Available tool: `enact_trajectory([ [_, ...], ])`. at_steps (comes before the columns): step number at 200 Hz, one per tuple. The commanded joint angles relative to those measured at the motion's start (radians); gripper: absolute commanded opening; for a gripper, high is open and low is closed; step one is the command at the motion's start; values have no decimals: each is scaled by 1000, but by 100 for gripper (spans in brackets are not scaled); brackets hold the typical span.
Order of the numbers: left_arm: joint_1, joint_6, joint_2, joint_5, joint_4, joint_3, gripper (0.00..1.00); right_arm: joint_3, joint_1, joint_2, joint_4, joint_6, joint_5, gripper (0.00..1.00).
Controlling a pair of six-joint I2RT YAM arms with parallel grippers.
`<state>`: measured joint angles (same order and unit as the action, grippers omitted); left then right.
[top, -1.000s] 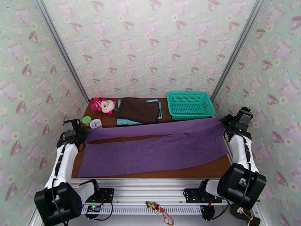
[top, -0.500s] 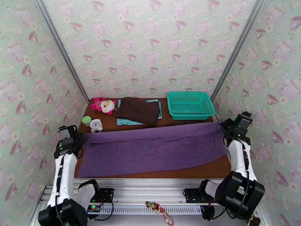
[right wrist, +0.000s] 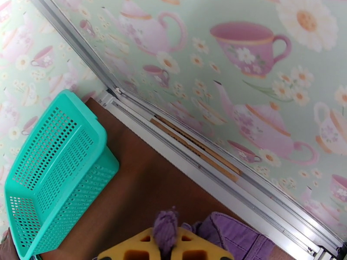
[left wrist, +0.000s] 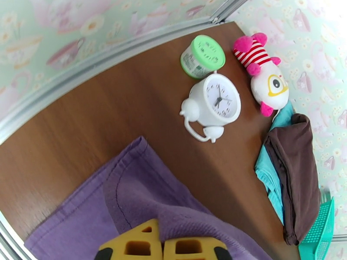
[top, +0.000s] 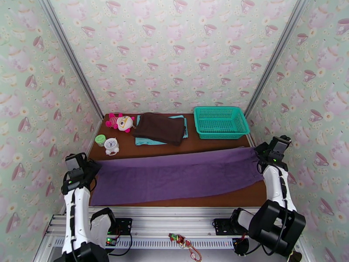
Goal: Fold and stack the trousers
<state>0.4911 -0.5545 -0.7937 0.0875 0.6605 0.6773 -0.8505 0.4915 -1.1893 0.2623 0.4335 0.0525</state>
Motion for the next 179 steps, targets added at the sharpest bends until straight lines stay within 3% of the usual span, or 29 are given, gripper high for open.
enact_trajectory([
  [1,23,-33,47,49,10,-12,0,25,10,18,-52,13,58,0],
  [98,92,-108,167,100,114,-62,0,101,10,91,-12,39,292,0],
  [144,130,-149,210,221,129,-85,12,110,12,58,-3,73,365,0],
  [150,133,-148,220,227,139,-81,15,110,12,53,-3,77,367,11],
  [159,134,-150,238,235,148,-84,22,108,12,46,2,82,356,45],
  [179,135,-157,282,268,164,-95,33,112,12,59,16,77,316,71],
])
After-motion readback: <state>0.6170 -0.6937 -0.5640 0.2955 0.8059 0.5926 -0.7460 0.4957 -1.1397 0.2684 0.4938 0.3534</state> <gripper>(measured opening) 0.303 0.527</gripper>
